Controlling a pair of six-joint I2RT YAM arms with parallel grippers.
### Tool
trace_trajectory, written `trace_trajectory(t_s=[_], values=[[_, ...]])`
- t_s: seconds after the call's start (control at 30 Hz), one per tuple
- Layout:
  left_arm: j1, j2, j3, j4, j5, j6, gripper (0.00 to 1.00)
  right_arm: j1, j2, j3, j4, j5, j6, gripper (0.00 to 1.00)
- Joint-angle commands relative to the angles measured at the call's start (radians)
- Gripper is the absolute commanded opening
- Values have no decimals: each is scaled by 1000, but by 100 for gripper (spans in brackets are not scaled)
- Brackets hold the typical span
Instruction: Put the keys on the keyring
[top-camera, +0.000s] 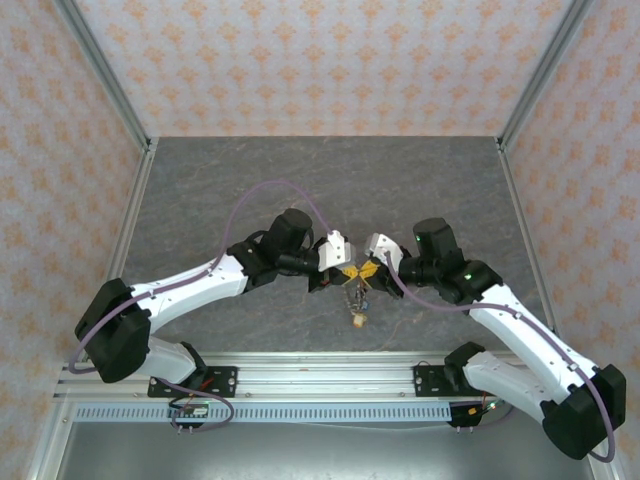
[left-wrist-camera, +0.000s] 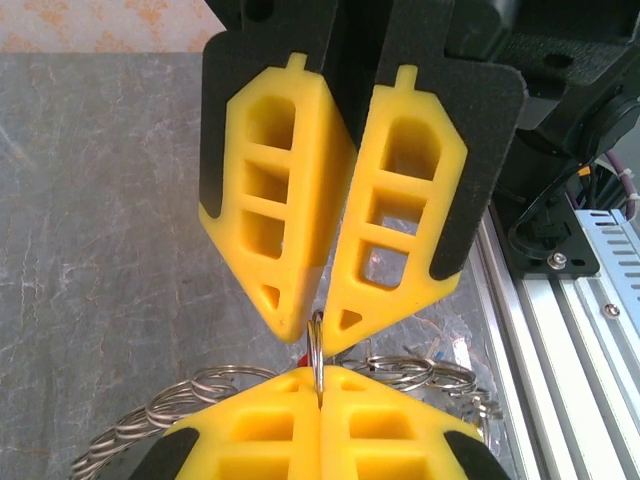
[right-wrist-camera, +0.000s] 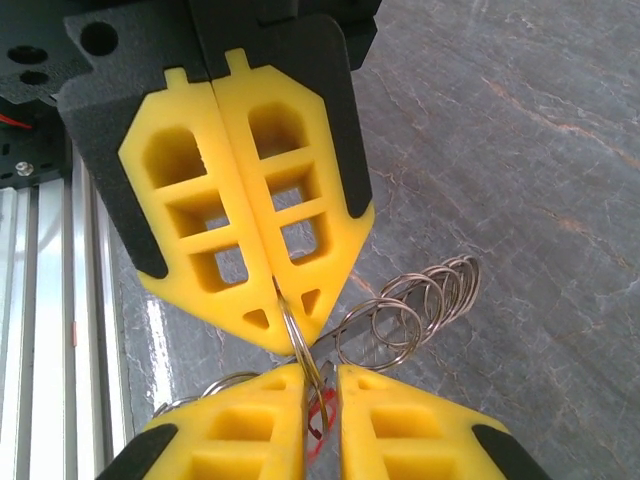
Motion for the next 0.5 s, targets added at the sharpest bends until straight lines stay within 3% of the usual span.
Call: trace_trajectory(t_s=[0.0,0.47], values=[[4,-55,-2,98,64,-26,0,-18,0,-29,69,-28,25,12],[10,-73,-32,157,75,-59,0,-55,-52,-136,245,-69,151,15]])
